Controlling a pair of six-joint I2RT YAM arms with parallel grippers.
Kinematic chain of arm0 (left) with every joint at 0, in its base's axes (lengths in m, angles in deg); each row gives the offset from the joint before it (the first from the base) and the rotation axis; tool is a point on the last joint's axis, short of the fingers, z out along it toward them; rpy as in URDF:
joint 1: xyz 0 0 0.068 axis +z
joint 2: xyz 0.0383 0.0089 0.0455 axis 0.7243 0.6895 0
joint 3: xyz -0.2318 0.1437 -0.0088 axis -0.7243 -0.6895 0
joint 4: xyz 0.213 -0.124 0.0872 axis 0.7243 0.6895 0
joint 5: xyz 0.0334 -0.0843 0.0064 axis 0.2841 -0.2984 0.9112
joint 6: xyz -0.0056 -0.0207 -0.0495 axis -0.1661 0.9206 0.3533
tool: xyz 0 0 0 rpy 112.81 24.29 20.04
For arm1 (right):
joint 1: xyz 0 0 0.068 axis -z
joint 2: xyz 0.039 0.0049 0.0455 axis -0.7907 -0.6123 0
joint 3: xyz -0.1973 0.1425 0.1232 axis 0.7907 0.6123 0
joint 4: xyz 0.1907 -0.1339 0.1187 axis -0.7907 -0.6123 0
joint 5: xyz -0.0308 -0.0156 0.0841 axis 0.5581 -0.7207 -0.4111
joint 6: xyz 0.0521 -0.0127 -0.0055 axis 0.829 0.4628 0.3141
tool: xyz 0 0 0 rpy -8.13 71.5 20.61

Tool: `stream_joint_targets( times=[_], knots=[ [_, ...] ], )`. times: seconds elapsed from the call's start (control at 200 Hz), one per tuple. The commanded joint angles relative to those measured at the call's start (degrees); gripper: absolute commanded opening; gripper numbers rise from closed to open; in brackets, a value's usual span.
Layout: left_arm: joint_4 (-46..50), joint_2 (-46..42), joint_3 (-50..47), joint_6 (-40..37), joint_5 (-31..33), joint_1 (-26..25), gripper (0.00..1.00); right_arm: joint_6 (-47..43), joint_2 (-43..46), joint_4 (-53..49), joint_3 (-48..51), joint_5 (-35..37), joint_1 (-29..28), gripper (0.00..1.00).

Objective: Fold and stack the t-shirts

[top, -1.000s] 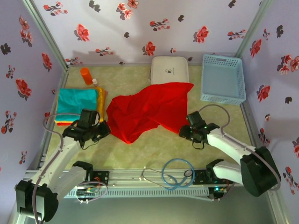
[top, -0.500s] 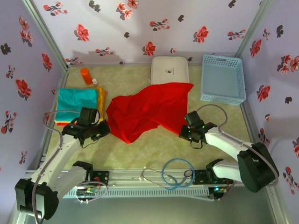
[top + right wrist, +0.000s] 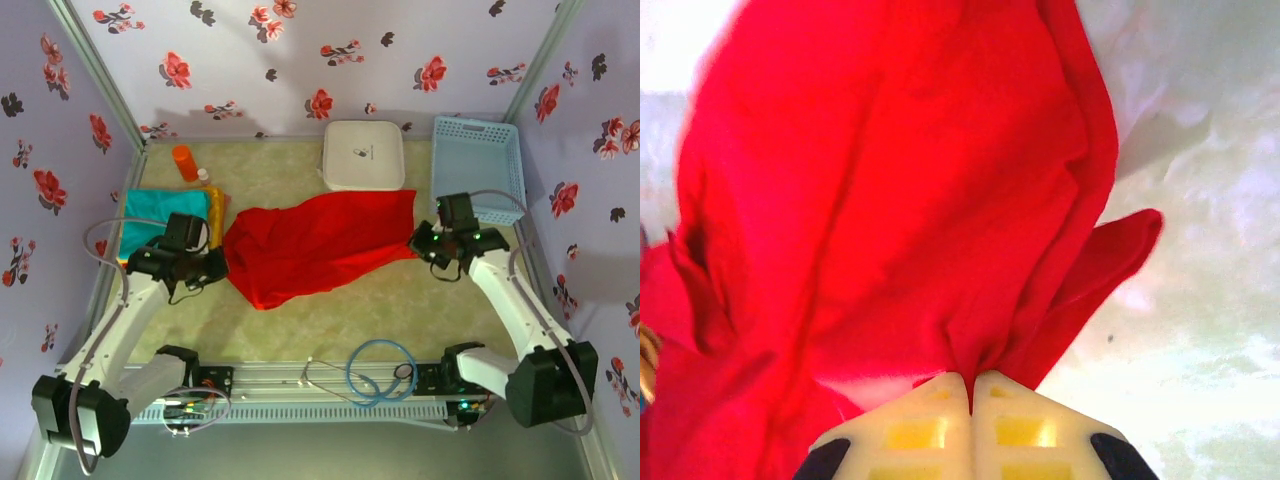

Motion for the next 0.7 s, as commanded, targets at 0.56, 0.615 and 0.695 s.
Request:
stream_joint_targets(
  times=[0.56,0.615,0.695],
  knots=[
    [-0.44,6.86,-0.36,-3.46,-0.82,3.23,0.0,-6.57,-16.0,-1.72,-5.15,-0.16,9.32,0.83],
    [-0.63,7.13,-0.78,-3.39,-1.06,3.26,0.0,-7.64,-14.25,-3.34,-4.61,1.62,9.32,0.9],
    [-1.19,7.06,-1.65,-3.29,-1.51,3.28,0.0,-8.24,-11.11,-4.5,-2.63,3.35,9.32,0.96]
  ],
)
